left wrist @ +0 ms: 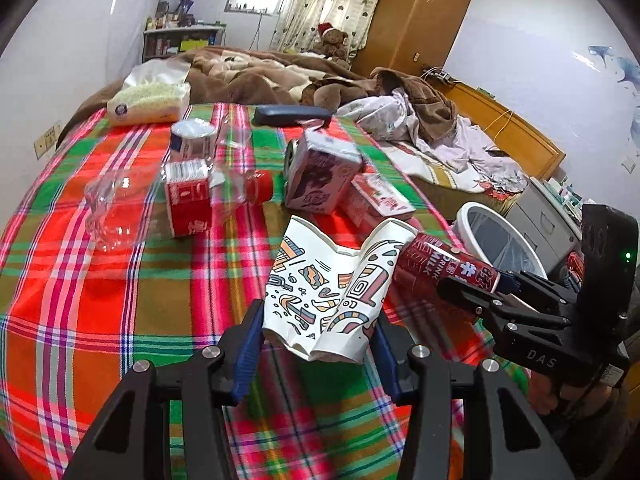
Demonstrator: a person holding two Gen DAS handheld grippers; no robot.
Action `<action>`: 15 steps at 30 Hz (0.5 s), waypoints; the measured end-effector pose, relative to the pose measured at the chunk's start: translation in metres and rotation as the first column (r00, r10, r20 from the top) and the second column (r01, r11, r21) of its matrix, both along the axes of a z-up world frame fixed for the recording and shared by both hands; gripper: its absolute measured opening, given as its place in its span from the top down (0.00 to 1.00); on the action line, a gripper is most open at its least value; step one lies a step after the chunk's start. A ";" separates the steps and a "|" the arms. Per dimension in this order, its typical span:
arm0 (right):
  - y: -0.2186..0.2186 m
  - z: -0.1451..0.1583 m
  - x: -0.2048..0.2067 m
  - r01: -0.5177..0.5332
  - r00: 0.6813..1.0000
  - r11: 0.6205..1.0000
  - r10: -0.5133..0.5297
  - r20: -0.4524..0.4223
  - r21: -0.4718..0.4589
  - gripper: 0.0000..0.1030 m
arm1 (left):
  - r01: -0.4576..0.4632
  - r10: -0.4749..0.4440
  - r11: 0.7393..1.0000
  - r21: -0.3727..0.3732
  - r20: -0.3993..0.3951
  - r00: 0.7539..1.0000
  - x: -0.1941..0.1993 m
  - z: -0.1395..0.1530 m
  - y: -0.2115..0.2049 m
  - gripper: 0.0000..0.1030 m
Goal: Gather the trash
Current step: 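Carry the red can and paper cup over the white bin and release both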
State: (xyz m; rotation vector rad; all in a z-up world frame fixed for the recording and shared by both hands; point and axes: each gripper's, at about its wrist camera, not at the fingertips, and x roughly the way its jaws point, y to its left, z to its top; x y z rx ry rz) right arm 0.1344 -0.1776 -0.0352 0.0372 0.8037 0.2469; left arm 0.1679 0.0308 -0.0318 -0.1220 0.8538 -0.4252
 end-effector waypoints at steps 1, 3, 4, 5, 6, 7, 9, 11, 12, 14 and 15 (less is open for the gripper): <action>-0.002 0.002 -0.001 0.004 1.000 1.000 -0.004 0.009 0.005 0.46 | 0.000 0.000 1.000 0.002 0.002 1.000 -0.001 0.001 -0.002 0.52; -0.007 0.005 -0.004 0.010 1.000 1.000 -0.010 0.027 0.018 0.46 | 0.000 0.000 1.000 0.001 0.014 1.000 -0.005 0.006 -0.006 0.52; -0.008 0.007 -0.004 0.011 0.999 1.000 -0.011 0.031 0.020 0.46 | 0.002 -0.002 1.000 0.001 0.017 1.000 -0.005 0.008 -0.009 0.52; -0.010 0.009 -0.005 0.015 0.999 1.000 -0.016 0.042 0.023 0.46 | 0.000 0.000 1.000 0.001 0.021 1.000 -0.006 0.009 -0.011 0.52; -0.012 0.011 -0.006 0.019 0.998 1.000 -0.020 0.053 0.025 0.46 | 0.001 -0.001 1.000 0.000 0.024 1.000 -0.007 0.011 -0.013 0.52; -0.014 0.013 -0.007 0.023 0.998 0.999 -0.024 0.064 0.029 0.47 | 0.005 -0.005 1.000 0.001 0.027 1.000 -0.008 0.013 -0.016 0.52; -0.017 0.015 -0.008 0.026 0.996 0.999 -0.029 0.081 0.036 0.47 | 0.010 -0.010 1.000 0.001 0.036 0.999 -0.010 0.016 -0.021 0.52; -0.021 0.017 -0.009 0.029 0.995 0.999 -0.033 0.092 0.041 0.47 | 0.015 -0.015 1.000 0.003 0.042 0.999 -0.011 0.019 -0.027 0.52; -0.023 0.019 -0.009 0.034 0.994 0.999 -0.038 0.099 0.042 0.47 | 0.020 -0.020 1.000 0.003 0.046 0.999 -0.012 0.021 -0.030 0.52; -0.026 0.022 -0.012 0.038 0.993 0.998 -0.043 0.113 0.043 0.47 | 0.025 -0.026 1.000 0.012 0.050 0.998 -0.013 0.024 -0.037 0.52; -0.028 0.023 -0.014 0.041 0.992 0.998 -0.045 0.120 0.042 0.47 | 0.029 -0.030 0.999 0.018 0.051 0.998 -0.013 0.026 -0.042 0.52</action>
